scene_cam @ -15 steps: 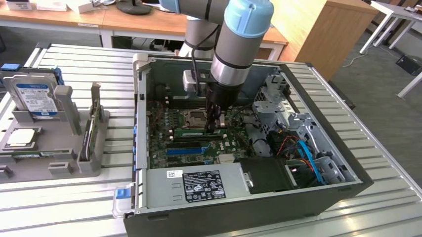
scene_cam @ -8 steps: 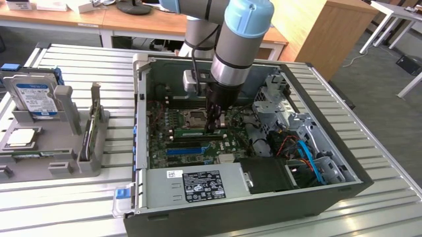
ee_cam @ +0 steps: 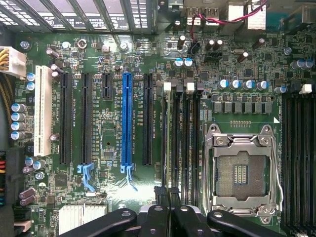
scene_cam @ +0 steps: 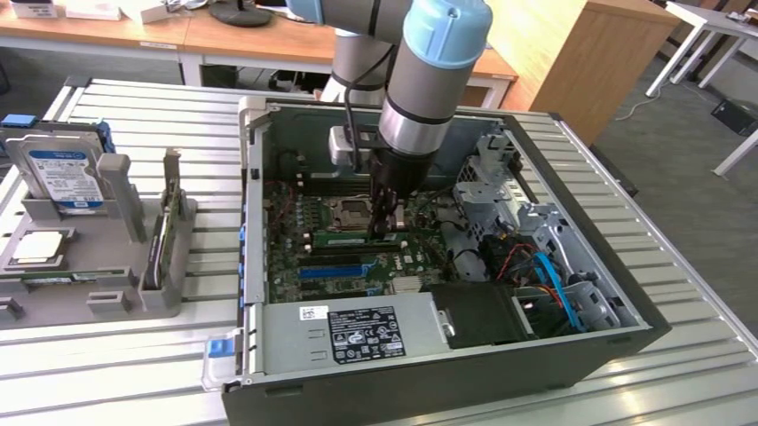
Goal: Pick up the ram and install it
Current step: 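Insert the ram into the slot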
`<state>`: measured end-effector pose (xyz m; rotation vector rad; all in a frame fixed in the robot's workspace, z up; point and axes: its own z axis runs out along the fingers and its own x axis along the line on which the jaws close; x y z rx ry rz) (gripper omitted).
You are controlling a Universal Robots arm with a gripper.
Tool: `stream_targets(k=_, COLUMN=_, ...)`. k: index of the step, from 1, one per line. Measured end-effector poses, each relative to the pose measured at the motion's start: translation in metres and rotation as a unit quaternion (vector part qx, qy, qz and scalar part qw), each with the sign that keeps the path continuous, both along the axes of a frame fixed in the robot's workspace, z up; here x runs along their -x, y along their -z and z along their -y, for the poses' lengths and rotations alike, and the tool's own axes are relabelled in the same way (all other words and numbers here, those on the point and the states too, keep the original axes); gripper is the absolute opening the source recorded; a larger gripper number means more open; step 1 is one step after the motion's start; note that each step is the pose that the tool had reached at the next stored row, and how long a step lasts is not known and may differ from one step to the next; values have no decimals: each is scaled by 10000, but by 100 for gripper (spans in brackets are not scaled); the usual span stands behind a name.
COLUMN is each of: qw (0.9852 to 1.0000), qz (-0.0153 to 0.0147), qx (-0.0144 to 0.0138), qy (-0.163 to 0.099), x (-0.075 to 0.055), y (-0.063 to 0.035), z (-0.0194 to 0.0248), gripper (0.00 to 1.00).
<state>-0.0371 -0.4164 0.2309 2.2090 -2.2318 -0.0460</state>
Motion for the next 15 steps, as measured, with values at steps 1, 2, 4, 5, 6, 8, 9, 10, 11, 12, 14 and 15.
stream_targets(k=1, qw=10000, qz=0, qx=0, qy=0, x=0, y=0, z=0, gripper=12)
stream_targets(k=2, qw=10000, qz=0, qx=0, qy=0, x=0, y=0, z=0, gripper=12)
stream_targets(k=4, qw=10000, qz=1, qx=-3, qy=0, x=0, y=9, z=-1, gripper=12)
stream_targets(k=5, qw=10000, qz=1, qx=-1, qy=0, x=0, y=12, z=0, gripper=12)
stream_targets(k=6, qw=10000, qz=0, qx=0, qy=0, x=0, y=11, z=0, gripper=12)
stream_targets(k=8, qw=10000, qz=0, qx=0, qy=0, x=0, y=11, z=0, gripper=12)
stream_targets(k=9, qw=10000, qz=0, qx=-1, qy=0, x=0, y=11, z=0, gripper=12)
stream_targets(k=10, qw=10000, qz=0, qx=0, qy=-1, x=0, y=11, z=0, gripper=12)
stream_targets(k=11, qw=10000, qz=0, qx=0, qy=-1, x=2, y=11, z=0, gripper=12)
stream_targets(k=12, qw=10000, qz=0, qx=0, qy=-1, x=2, y=11, z=0, gripper=12)
stream_targets(k=14, qw=10000, qz=0, qx=0, qy=0, x=3, y=9, z=-1, gripper=12)
stream_targets(k=15, qw=10000, qz=0, qx=0, qy=0, x=3, y=9, z=-1, gripper=12)
